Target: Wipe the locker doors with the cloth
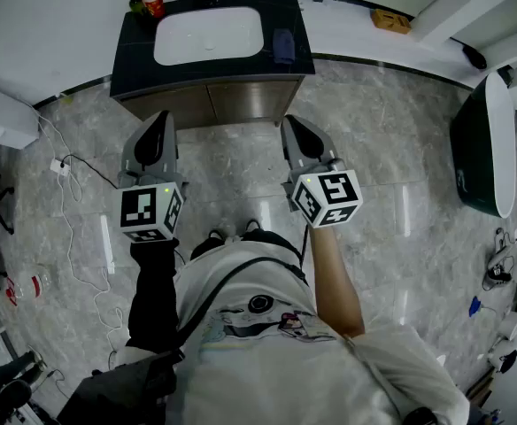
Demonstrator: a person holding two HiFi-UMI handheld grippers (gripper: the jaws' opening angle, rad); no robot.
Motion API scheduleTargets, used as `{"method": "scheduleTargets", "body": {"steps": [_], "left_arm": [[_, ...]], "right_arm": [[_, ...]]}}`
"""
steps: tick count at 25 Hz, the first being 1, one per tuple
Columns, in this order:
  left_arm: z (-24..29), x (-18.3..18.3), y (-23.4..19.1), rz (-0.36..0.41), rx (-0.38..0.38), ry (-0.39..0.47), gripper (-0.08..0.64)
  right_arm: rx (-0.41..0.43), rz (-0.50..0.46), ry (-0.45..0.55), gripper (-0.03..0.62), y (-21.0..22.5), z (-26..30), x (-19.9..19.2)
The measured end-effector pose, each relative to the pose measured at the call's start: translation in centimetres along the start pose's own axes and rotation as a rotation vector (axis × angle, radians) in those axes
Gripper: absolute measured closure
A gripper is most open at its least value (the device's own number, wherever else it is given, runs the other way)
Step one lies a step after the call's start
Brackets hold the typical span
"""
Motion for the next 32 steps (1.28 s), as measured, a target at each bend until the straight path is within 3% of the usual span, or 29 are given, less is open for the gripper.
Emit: {"method": "scheduleTargets", "body": {"steps": [19, 32], "left_arm": [[0.6, -0.3, 2.1, 0.005, 0.029, -0.008, 0.560], [2.4, -2.3, 3.8, -0.025, 0.042, -0.054, 0.560]], "right_arm": [[0.040, 0.009, 0.018, 0.589, 1.9, -0.5, -0.2], [0.049, 0.017, -0.054, 0.588, 4.7, -0.1, -2.1]]}}
Point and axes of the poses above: the fingertips, and each gripper's own axes: z forward along the fingers, y to its right, x out of its top, the point moved 1 cm from there along -z, backward along the fingers, and after that the axes turned 9 degrees about -x, right-handed, at the moved point
